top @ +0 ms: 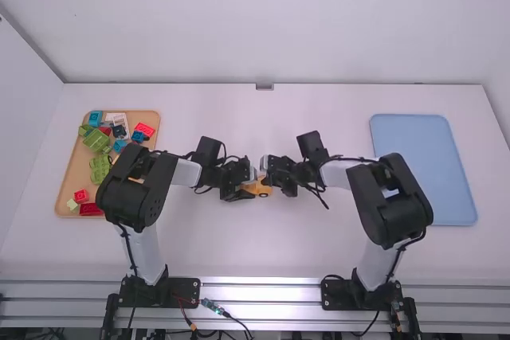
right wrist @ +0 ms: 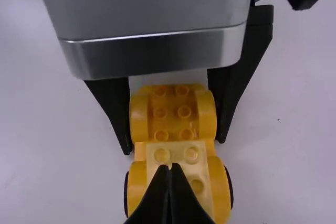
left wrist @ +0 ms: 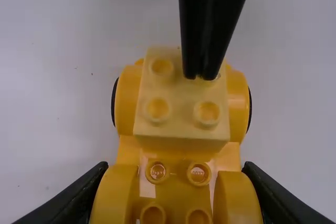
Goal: Assemble lego blocks to make yellow taxi
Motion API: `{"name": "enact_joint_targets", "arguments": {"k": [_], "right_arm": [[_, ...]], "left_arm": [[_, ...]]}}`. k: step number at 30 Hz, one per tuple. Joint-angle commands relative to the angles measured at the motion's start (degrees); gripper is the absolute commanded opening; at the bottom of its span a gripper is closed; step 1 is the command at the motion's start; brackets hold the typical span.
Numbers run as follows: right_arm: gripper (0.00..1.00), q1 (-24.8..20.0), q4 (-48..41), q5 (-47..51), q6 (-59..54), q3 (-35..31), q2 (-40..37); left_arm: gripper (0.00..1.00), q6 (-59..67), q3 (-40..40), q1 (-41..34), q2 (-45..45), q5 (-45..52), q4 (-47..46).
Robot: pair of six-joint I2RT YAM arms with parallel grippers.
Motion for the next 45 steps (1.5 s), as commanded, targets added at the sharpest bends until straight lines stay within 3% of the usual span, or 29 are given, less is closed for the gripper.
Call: {"name": "enact_joint_targets", "arguments": {"k": [1, 11, 18, 24, 31, 38, 43, 44, 45], "right_arm": [[0.00, 0.1, -0.1, 4.1, 2.2, -1.5, 1.0], [0.00, 3.8, -3.2, 10.2, 1.8, -0.2, 1.3], [0.00, 2.7, -5.1, 9.3, 1.1, 4.4, 7.9], [0.00, -1.0, -17.1, -0.8, -10.1, 9.3, 6.2], [0.00, -7.8, -20.2, -14.5, -25.6, 4.4, -1.5], [0.00, -14.0, -21.9, -21.8, -29.8, 3.5, -8.1], [0.00, -17.0, -24.0, -17.8, -21.8, 4.8, -14.9], [0.01, -17.0, -23.8, -16.1, -19.6, 4.8, -15.7], [0.13, -16.8, -23.5, -15.1, -18.2, 4.8, -16.0]], "left_arm": [[0.02, 1.3, -2.1, -0.1, 2.2, -10.6, -1.4], [0.02, 1.3, -2.1, -0.1, 2.2, -10.6, -1.4], [0.02, 1.3, -2.1, -0.1, 2.2, -10.6, -1.4], [0.02, 1.3, -2.1, -0.1, 2.2, -10.6, -1.3], [0.02, 1.3, -2.1, -0.1, 2.2, -10.2, -1.1], [0.02, 1.2, -2.1, -0.1, 2.2, -9.1, -1.4], [0.02, 1.4, -2.1, -0.5, 2.2, -6.1, -1.5], [0.02, 1.3, -2.1, -0.5, 2.2, -6.1, -1.5], [0.02, 1.3, -2.1, -0.4, 2.2, -6.1, -1.5]]}}
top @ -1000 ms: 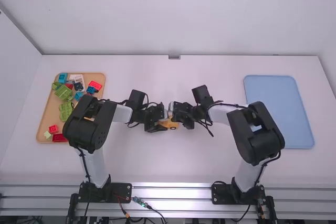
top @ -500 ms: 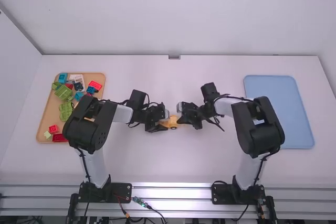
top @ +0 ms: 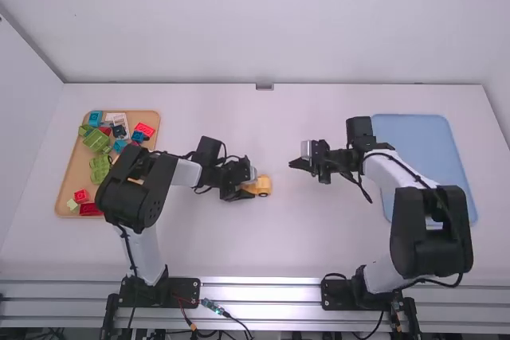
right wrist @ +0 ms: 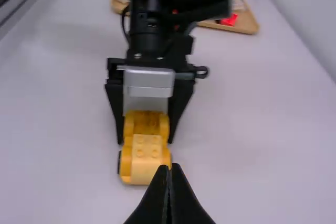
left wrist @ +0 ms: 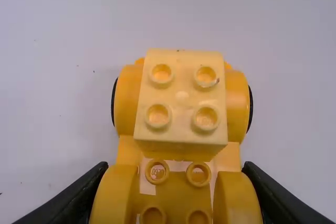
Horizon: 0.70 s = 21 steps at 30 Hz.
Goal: Assemble lego blocks to make yellow taxi
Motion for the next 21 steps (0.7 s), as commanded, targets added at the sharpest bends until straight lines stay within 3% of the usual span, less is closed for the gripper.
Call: {"name": "enact_joint_targets", "arguments": {"k": [1, 2, 3, 6, 10, 12, 13, 15, 21], "right_arm": [[0.27, 0.5, 0.7, 3.4, 6.9, 1.2, -2.4], [0.79, 1.1, 2.1, 5.5, 10.7, 1.2, -2.7], [0.99, 1.7, 3.5, 7.1, 13.8, 1.2, -2.8], [0.99, 3.0, 7.3, 11.5, 21.1, 1.2, -2.8], [0.99, 5.5, 11.2, 17.7, 28.8, 1.2, -2.8], [0.99, 7.4, 12.0, 20.7, 30.5, 1.2, -2.8], [0.99, 7.6, 12.0, 21.1, 30.4, 1.2, -2.8], [0.99, 8.8, 11.8, 22.4, 30.5, 1.2, -2.8], [0.99, 10.4, 13.5, 26.5, 34.2, 1.2, -2.8]], "left_arm": [[0.02, 1.7, -2.1, -0.1, 2.8, -5.3, -1.2], [0.02, 1.7, -2.1, -0.3, 2.8, -5.3, -1.2], [0.02, 1.7, -2.1, -0.5, 2.8, -5.4, -1.1], [0.04, 1.8, -2.1, -0.5, 2.8, -5.5, -0.9], [0.24, 1.7, -2.1, -0.6, 2.8, -6.8, -0.3], [0.58, 1.7, -2.1, -0.3, 2.8, -7.1, 0.1], [0.65, 1.8, -2.1, -0.3, 2.8, -7.1, 0.2], [0.99, 1.8, -2.1, -0.7, 2.8, -7.4, 0.6], [0.99, 1.7, -2.1, -0.2, 2.6, -8.3, 1.8]]}}
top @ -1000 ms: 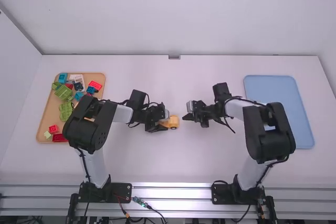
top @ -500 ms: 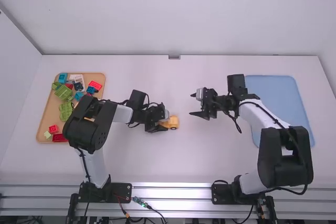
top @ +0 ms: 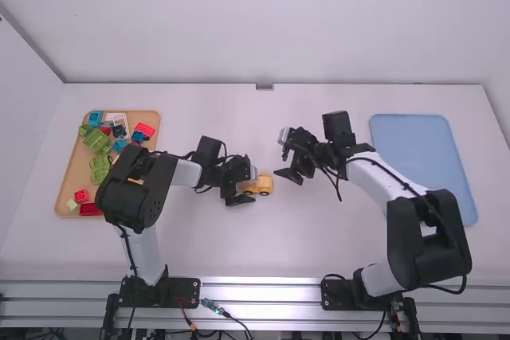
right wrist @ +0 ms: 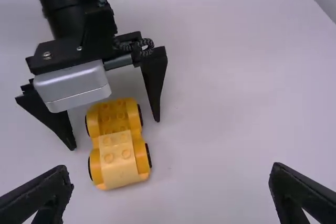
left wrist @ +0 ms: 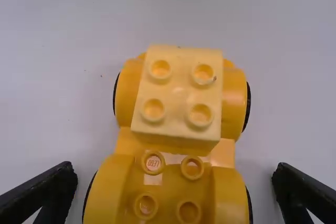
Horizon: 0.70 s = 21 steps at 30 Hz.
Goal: Assemble lego blocks to make yellow taxi
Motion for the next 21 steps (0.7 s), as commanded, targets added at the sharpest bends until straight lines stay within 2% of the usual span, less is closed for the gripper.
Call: {"name": "enact_joint_targets", "arguments": {"k": [1, 5, 9, 11, 12, 16, 21], "right_arm": [[0.99, 0.4, 0.6, 4.0, 3.9, 1.0, -0.5], [0.99, 0.5, 1.3, 5.4, 5.3, 1.0, -0.5], [0.99, 0.2, 1.1, 5.3, 5.1, 0.9, -0.5], [0.99, -0.9, 1.1, 5.2, 5.2, 0.9, -0.5], [0.99, -0.9, 1.1, 5.2, 5.2, 0.9, -0.5], [0.99, -2.2, 1.2, 5.0, 5.2, 0.8, -0.5], [0.99, -2.5, 1.8, 5.1, 5.1, 0.8, -0.5]], "left_arm": [[0.99, 2.0, -1.8, 0.0, 2.2, -7.9, -0.5], [0.99, 2.0, -1.8, 0.1, -0.5, -10.5, -2.1], [0.99, 2.3, -1.8, 1.5, -6.9, -13.1, -6.4], [0.99, 3.8, -1.8, 3.2, -13.4, -14.0, -11.8], [0.99, 3.8, -1.8, 3.2, -13.4, -14.0, -11.8], [0.99, 2.3, -1.8, 8.4, -25.7, -15.7, -20.3], [0.99, -6.9, -1.8, 15.1, -33.1, -23.9, -21.7]]}}
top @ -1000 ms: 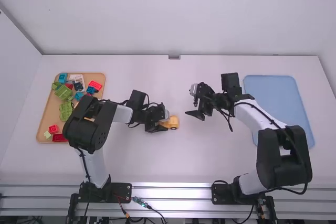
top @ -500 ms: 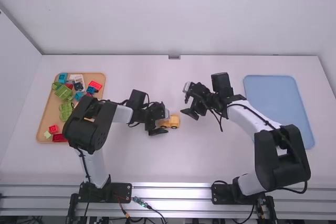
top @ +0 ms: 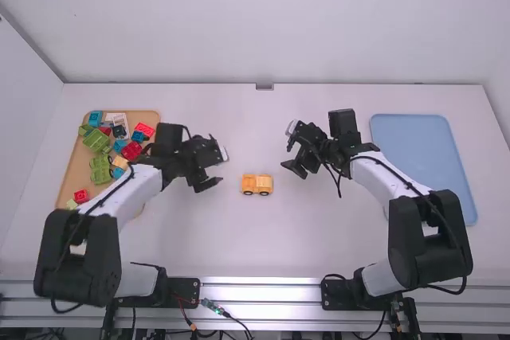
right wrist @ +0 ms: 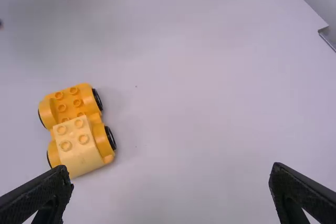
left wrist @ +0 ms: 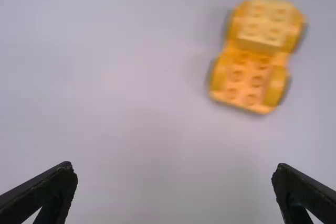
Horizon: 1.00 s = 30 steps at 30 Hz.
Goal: Assemble lego blocks to make yellow taxi
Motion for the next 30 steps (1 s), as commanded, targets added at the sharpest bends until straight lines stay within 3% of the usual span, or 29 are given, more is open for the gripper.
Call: {"name": "enact_joint_targets", "arguments": {"k": [1, 7, 13, 18, 23, 30], "right_arm": [[0.99, 0.0, 0.6, -0.3, 0.4, 0.8, -0.5], [0.99, 0.0, 3.8, -0.1, 0.3, 0.8, -0.5], [0.99, -2.2, 6.2, -0.1, 0.3, 1.1, -0.5], [0.99, -4.5, 4.3, -0.1, 0.5, 1.8, -0.5], [0.99, -7.5, 2.2, -0.2, 0.6, 1.8, -0.5], [0.99, -9.5, 1.6, -0.3, 0.5, 1.8, -0.5]], "left_arm": [[0.99, -6.8, -0.3, 4.1, -3.1, -6.3, -1.1], [0.99, -17.3, -0.3, 8.3, -6.5, -16.6, -1.4], [0.99, -33.0, -0.3, 8.0, -6.6, -40.0, 4.7], [0.99, -38.2, 2.2, 11.6, -6.6, -35.5, 2.8], [0.99, -49.1, 8.9, 20.6, -4.6, -29.0, -3.2], [0.99, -56.2, 23.2, 29.2, 7.5, -22.3, -15.6]]}}
